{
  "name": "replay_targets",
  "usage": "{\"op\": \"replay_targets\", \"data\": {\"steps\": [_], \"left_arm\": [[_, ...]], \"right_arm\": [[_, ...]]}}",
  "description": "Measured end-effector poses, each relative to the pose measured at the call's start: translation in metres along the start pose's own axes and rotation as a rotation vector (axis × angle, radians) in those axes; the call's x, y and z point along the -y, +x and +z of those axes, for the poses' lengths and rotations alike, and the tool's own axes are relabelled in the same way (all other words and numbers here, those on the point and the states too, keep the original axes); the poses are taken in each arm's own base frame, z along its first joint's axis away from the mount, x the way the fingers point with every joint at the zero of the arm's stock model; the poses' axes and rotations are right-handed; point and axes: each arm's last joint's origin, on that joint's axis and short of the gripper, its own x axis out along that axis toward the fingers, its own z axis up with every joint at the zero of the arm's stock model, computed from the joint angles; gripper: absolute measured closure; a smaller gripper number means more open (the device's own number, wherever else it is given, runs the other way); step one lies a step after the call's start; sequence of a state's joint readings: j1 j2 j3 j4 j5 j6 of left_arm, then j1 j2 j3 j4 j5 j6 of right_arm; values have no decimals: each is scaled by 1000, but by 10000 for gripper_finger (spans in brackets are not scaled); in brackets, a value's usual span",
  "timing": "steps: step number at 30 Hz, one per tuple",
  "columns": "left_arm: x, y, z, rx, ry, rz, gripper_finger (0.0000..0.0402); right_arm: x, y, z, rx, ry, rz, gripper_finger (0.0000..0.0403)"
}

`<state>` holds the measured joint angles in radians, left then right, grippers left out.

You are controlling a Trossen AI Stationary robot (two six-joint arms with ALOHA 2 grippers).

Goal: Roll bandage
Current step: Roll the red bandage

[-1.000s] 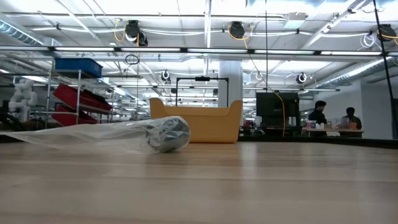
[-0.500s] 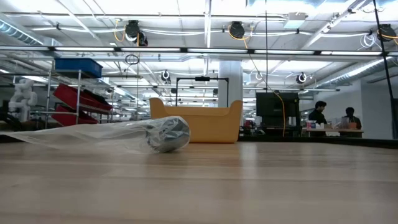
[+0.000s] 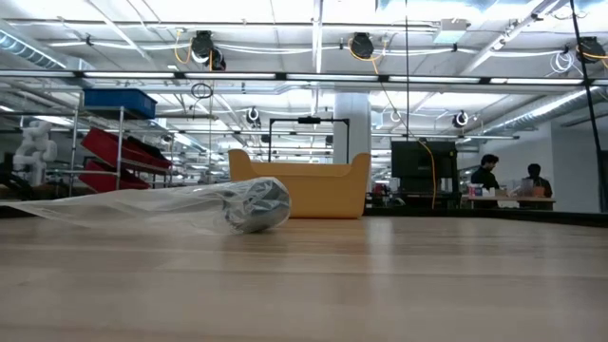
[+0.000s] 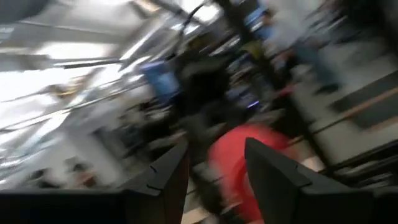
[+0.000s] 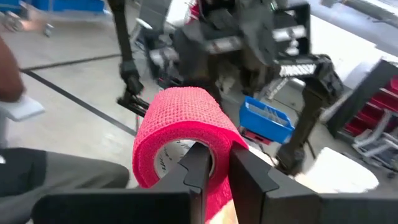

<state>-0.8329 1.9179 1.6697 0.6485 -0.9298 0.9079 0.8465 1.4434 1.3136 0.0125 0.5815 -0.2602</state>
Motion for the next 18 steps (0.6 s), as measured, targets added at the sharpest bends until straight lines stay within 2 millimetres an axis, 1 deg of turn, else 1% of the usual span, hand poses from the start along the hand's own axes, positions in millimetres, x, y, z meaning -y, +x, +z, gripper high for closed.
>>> {"op": "replay_targets", "data": {"steps": [3, 5, 7, 11, 13, 15, 18], "left_arm": [[-3, 9, 4, 45, -87, -125, 239], [-3, 16, -1, 59, -147, -203, 239], [-6, 26, -8, 65, -198, -233, 239], [-14, 42, -22, 19, -316, -203, 239], [-11, 43, -32, -45, -302, -154, 239], [-4, 39, -39, -100, -256, -119, 239], [-3, 37, -42, -118, -232, -86, 239]], "right_arm": [[3, -5, 1, -18, -11, -20, 362], [7, -9, 3, -17, 1, -23, 362], [9, -14, 5, -19, 10, -19, 362], [9, -25, 5, -55, 28, 9, 362], [8, -31, 2, -93, 36, 28, 362], [8, -37, 1, -121, 49, 44, 362], [6, -43, 1, -135, 63, 61, 362]]}}
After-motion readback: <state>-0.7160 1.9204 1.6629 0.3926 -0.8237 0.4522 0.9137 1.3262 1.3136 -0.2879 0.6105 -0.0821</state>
